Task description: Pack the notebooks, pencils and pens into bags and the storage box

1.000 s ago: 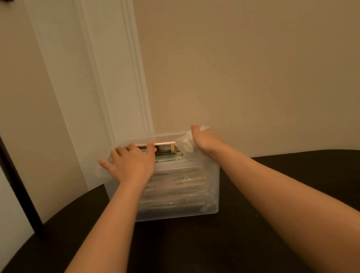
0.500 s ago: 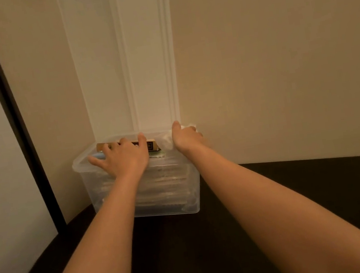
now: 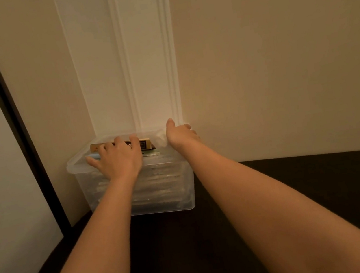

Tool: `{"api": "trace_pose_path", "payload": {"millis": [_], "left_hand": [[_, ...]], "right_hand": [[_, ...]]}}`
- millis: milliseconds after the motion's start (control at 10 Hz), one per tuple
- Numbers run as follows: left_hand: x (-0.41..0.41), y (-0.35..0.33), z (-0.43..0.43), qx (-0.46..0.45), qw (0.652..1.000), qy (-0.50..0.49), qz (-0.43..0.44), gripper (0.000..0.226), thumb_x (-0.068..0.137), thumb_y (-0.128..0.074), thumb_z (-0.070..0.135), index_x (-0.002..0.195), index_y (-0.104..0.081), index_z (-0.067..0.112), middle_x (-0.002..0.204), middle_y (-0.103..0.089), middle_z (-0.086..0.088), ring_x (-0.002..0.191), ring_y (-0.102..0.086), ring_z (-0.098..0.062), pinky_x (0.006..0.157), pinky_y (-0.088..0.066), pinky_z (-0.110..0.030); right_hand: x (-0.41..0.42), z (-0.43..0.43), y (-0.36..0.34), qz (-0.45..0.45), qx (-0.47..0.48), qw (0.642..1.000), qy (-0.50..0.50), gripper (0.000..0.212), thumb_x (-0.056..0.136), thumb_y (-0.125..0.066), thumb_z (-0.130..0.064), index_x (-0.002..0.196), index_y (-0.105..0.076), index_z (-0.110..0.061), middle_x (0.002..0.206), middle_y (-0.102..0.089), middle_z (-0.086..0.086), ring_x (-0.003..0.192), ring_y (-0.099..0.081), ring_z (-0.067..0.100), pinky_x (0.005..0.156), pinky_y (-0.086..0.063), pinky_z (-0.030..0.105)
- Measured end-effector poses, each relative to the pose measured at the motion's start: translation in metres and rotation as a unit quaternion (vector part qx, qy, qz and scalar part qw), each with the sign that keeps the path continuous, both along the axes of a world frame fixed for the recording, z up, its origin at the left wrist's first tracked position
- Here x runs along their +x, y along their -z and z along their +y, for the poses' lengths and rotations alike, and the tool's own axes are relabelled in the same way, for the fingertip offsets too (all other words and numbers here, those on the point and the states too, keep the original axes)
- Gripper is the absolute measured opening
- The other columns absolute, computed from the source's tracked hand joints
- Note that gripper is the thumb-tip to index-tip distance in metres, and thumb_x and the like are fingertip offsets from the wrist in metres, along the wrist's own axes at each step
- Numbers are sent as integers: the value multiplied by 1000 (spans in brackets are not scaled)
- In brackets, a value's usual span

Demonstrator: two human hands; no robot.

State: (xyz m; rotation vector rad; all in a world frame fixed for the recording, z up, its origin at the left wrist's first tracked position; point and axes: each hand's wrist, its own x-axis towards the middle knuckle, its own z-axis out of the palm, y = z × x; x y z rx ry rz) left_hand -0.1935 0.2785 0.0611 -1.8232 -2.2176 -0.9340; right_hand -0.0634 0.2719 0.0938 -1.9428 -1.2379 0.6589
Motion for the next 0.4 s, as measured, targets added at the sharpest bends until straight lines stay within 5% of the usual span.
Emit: {"api": "trace_pose_path", "payload": {"millis": [400], "left_hand": [[62, -6, -74, 26, 981, 192, -30, 52, 93, -45, 33, 135, -33, 6, 140, -35, -12, 130, -34, -29, 102, -29, -48]], "right_hand": [[48, -72, 22, 105, -12, 991, -87, 51, 103, -28, -30, 144, -33, -1, 140, -42, 16, 128, -41, 28, 102, -33, 34]]}}
